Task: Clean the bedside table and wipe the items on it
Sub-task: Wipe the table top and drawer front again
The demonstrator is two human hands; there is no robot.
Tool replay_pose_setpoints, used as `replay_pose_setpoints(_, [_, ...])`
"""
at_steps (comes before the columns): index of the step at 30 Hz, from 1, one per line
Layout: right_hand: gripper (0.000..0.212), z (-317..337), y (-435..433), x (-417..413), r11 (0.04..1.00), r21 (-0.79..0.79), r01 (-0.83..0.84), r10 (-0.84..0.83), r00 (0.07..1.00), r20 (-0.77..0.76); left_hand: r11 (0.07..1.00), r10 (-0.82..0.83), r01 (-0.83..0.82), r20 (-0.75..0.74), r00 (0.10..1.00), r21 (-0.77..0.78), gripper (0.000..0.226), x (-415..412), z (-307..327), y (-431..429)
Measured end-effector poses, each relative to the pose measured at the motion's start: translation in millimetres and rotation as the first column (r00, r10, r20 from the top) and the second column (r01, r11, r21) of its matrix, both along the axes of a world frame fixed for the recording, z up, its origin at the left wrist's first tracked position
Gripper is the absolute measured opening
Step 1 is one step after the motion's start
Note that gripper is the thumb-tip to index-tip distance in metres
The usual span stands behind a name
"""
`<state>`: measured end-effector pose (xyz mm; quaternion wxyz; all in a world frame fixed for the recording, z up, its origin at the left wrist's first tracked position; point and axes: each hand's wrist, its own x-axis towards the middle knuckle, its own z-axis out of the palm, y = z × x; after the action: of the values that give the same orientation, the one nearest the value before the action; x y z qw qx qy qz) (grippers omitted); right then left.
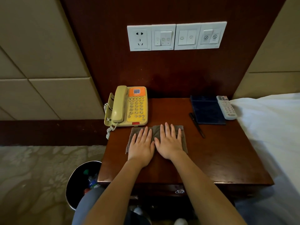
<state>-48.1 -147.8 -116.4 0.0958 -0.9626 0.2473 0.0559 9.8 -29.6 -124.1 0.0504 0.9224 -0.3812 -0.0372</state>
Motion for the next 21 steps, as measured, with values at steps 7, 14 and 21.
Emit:
replay_pose_setpoints(7, [0.067,5,21,3,0.999,0.025,0.039,-0.038,0.999,-0.020,1.000,-0.015,0.015,-0.018,1.000,0.016,0.058,10,2,15])
replay_pose_setpoints(14, [0.069,9,106,9,0.995,0.065,-0.071,0.071,0.997,-0.007,0.993,0.012,-0.009,-0.017,1.000,0.120,0.088,24,2,105])
replay_pose_setpoints(21, [0.067,4,113,-18,0.977,0.088,-0.194,0.187,0.979,0.082,0.989,0.066,-0.067,0.014,0.998,0.132,0.099,-5,3,125])
